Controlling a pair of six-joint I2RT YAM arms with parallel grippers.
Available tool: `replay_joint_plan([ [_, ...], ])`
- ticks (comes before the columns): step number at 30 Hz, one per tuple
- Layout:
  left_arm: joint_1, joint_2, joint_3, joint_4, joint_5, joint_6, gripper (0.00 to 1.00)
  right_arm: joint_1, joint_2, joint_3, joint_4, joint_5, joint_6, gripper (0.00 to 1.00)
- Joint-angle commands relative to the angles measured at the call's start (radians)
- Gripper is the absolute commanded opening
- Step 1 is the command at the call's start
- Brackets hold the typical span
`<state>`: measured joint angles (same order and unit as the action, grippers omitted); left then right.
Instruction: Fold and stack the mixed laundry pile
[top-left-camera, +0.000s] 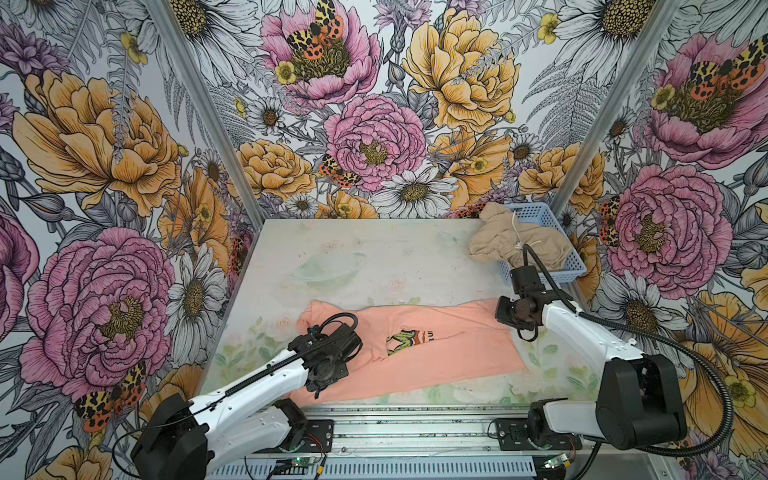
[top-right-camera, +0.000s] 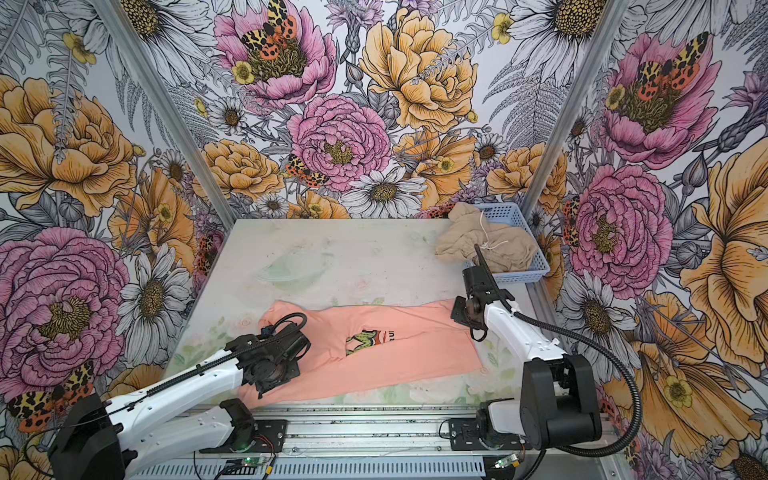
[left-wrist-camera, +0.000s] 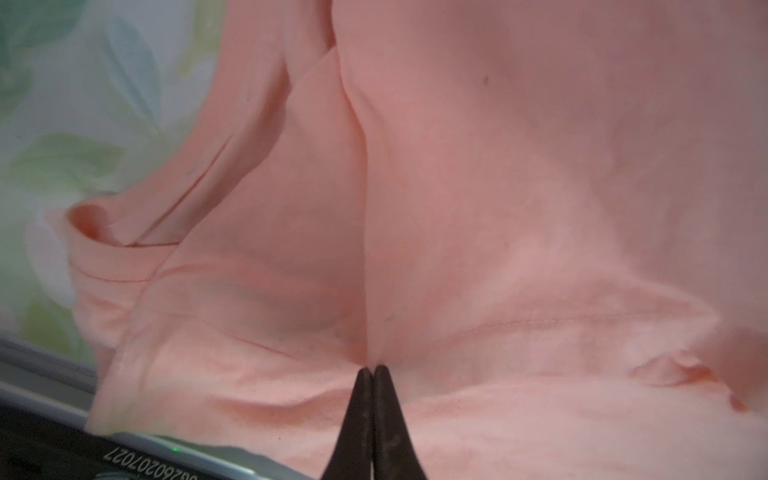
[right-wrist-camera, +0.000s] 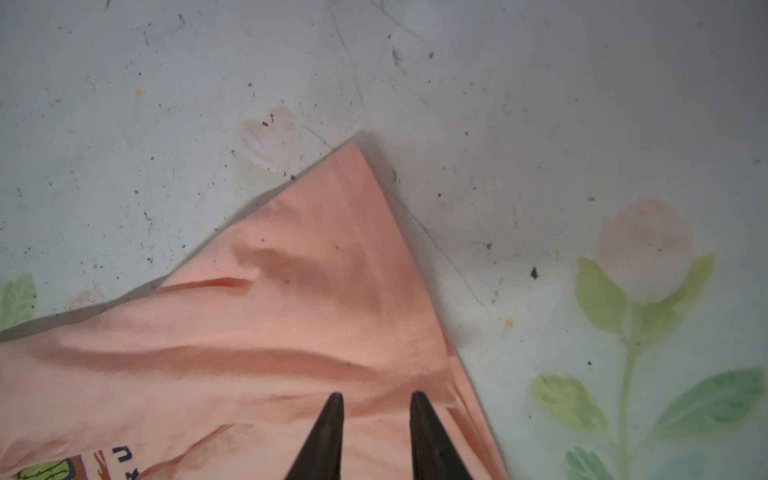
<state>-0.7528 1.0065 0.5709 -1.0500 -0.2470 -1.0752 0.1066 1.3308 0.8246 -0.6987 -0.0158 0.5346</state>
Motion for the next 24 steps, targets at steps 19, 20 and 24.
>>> replay_joint_plan([
  [19, -0.026, -0.082, 0.083, -0.204, -0.114, -0.147, 0.00, 0.009, 0.163, 0.037, 0.042, 0.042, -0.007, 0.31],
  [20, -0.029, -0.083, 0.085, -0.210, -0.116, -0.150, 0.00, 0.008, 0.165, 0.040, 0.044, 0.051, -0.007, 0.31],
  [24, -0.040, -0.082, 0.090, -0.234, -0.125, -0.171, 0.00, -0.013, 0.185, 0.074, 0.060, 0.074, -0.021, 0.33],
])
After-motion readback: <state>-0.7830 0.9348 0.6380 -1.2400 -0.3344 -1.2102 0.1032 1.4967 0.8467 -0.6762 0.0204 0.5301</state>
